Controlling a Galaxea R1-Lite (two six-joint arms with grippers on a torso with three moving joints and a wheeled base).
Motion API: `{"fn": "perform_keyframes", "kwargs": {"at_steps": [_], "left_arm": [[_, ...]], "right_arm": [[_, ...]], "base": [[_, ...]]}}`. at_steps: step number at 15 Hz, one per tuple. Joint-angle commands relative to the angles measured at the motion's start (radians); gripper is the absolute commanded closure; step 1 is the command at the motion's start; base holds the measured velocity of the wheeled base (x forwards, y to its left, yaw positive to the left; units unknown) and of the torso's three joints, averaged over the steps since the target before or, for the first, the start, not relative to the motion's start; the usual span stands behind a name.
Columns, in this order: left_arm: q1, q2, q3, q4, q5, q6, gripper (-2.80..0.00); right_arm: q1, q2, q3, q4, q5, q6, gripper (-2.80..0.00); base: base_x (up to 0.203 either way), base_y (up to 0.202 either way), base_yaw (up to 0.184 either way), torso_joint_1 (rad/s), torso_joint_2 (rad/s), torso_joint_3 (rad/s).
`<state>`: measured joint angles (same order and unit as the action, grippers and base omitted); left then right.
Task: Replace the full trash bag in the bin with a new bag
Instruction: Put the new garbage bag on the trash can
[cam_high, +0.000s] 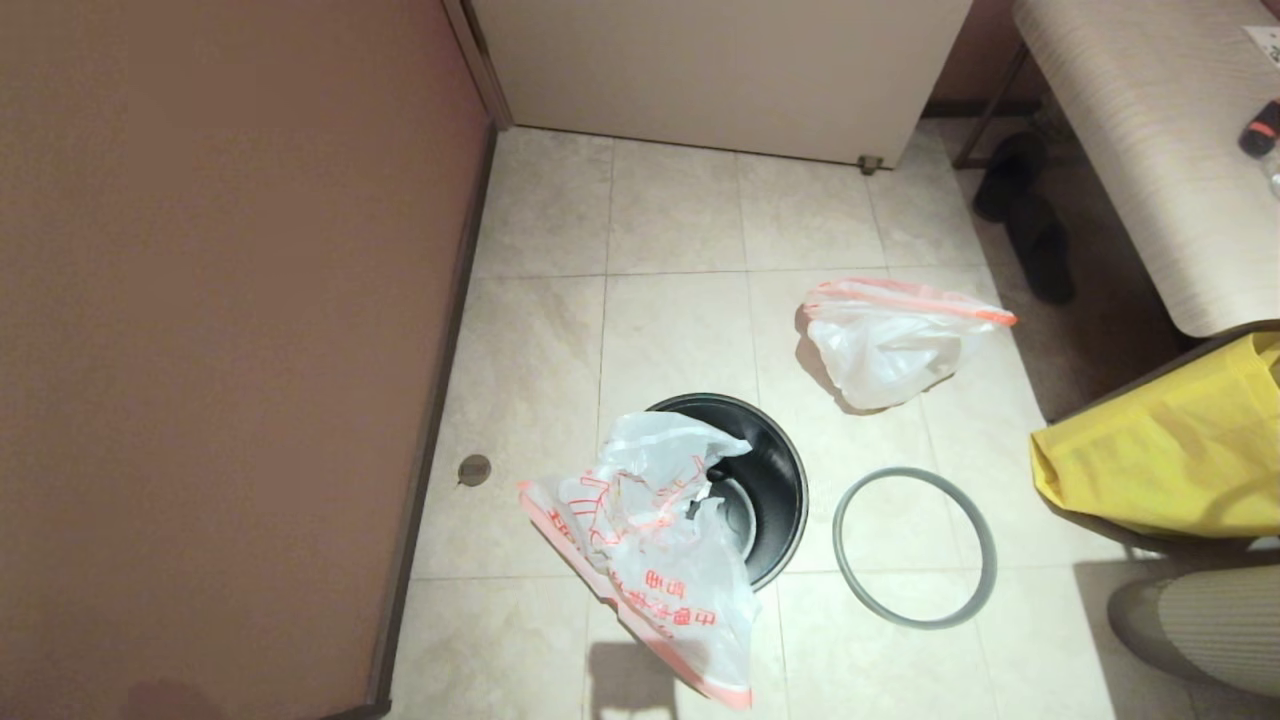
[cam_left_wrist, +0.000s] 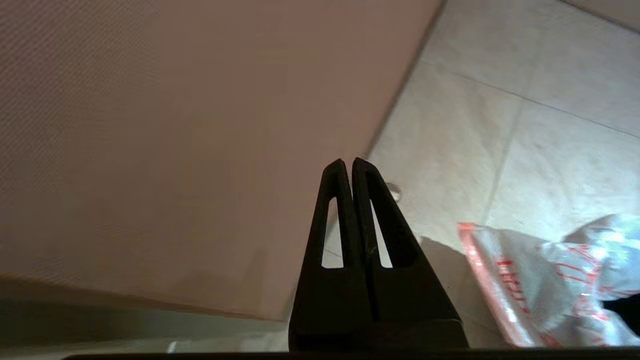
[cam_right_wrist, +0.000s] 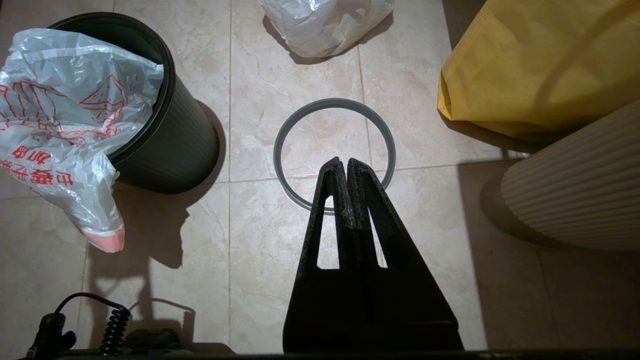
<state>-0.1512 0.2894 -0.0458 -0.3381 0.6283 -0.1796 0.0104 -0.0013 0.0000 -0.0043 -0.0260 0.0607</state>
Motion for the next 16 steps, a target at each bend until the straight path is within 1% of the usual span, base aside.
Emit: {"fn": "perform_keyframes", "kwargs": {"at_steps": [1,2,4,5,6,7,8,9,10,11,12,14,15,16], "left_arm": [[0.016,-0.001,0.036,-0.004,0.009,0.018,0.00],[0.016,-0.001,0.046,-0.006,0.028,0.037,0.00],[0.032,-0.001,0.037,-0.006,0.103,0.049,0.00],[0.073,-0.003,0.032,-0.003,0.106,0.052,0.00],[0.120,-0.017,0.031,0.009,0.089,0.059,0.00],[0.154,-0.060,0.033,0.027,0.047,0.076,0.00],[0.162,-0.110,0.040,0.044,-0.015,0.098,0.00],[0.159,-0.164,0.042,0.074,-0.076,0.105,0.00],[0.156,-0.214,0.040,0.126,-0.153,0.111,0.00],[0.156,-0.263,0.031,0.195,-0.273,0.121,0.00],[0.156,-0.280,0.025,0.240,-0.377,0.131,0.00],[0.156,-0.288,0.030,0.267,-0.549,0.134,0.00],[0.154,-0.289,0.042,0.272,-0.621,0.145,0.00],[0.151,-0.289,0.046,0.275,-0.628,0.161,0.00]], "right_arm": [[0.000,0.001,0.000,0.000,0.000,0.001,0.00],[0.000,0.001,0.000,0.000,0.000,0.001,0.00],[0.000,0.001,0.000,0.000,0.000,0.001,0.00],[0.000,0.001,0.000,0.000,0.000,0.001,0.00],[0.001,0.001,0.000,0.000,0.000,0.000,0.00],[0.002,0.001,0.000,0.000,0.000,-0.002,0.00],[0.001,0.001,0.000,0.000,0.000,-0.002,0.00],[0.002,0.001,0.000,0.000,0.000,-0.002,0.00],[0.001,0.001,0.000,0.000,0.000,-0.004,0.00],[0.002,0.001,0.000,0.003,0.000,-0.005,0.00],[0.000,0.001,0.000,0.004,0.000,-0.006,0.00],[0.001,0.009,-0.001,0.008,0.000,-0.018,0.00],[0.000,0.015,-0.003,0.012,0.001,-0.035,0.00],[-0.002,0.012,-0.011,0.024,0.004,-0.075,0.00]], "base": [[0.000,0.000,0.000,0.000,0.00,0.000],[0.000,0.000,0.000,0.000,0.00,0.000],[0.000,0.000,0.000,0.000,0.00,0.000],[0.000,0.000,0.000,0.000,0.00,0.000],[0.000,0.000,0.000,0.000,0.00,0.000],[0.000,0.000,0.000,0.000,0.00,0.000],[0.000,0.000,0.000,0.000,0.00,0.000],[0.000,0.000,0.000,0.000,0.00,0.000],[0.000,0.000,0.000,0.000,0.00,0.000],[0.000,0.000,0.000,0.000,0.00,0.000],[0.000,0.000,0.000,0.000,0.00,0.000],[0.000,0.000,0.000,0.000,0.00,0.000],[0.000,0.000,0.000,0.000,0.00,0.000],[0.000,0.000,0.000,0.000,0.00,0.000]]}}
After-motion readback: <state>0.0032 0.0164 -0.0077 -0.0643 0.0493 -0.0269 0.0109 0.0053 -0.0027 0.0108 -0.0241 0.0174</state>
